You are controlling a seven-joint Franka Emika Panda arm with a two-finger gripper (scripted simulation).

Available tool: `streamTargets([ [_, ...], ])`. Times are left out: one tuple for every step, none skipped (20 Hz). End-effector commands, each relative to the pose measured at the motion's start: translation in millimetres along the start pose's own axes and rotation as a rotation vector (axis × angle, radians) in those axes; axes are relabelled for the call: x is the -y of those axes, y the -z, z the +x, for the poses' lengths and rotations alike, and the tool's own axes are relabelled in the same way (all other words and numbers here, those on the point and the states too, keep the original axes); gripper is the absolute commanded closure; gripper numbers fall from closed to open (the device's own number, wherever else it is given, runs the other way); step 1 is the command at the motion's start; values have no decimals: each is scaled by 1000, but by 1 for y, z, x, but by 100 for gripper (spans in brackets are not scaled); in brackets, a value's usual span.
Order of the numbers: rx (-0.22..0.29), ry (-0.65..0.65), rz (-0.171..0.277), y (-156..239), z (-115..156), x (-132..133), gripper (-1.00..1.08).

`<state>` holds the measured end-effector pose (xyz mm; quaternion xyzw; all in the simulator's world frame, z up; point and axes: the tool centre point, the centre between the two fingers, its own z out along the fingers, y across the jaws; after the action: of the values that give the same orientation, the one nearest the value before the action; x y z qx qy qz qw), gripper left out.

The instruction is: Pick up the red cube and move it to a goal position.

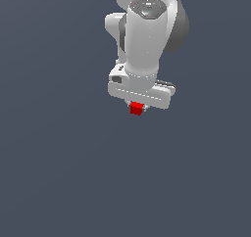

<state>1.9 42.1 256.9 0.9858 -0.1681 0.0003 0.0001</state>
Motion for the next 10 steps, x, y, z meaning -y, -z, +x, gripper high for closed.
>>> streamTargets([
  [0,0,0,28,3,-1,108],
  [0,0,0,38,4,-1,108],
  [0,0,0,49,6,-2,108],
  [0,0,0,59,7,-2,108],
  [0,0,0,69,8,-2,108],
  [0,0,0,80,10,-3,108],
  [0,0,0,90,11,-3,108],
  [0,0,0,100,12,-3,108],
  [0,0,0,110,14,-3,108],
  [0,0,0,119,15,-4,108],
])
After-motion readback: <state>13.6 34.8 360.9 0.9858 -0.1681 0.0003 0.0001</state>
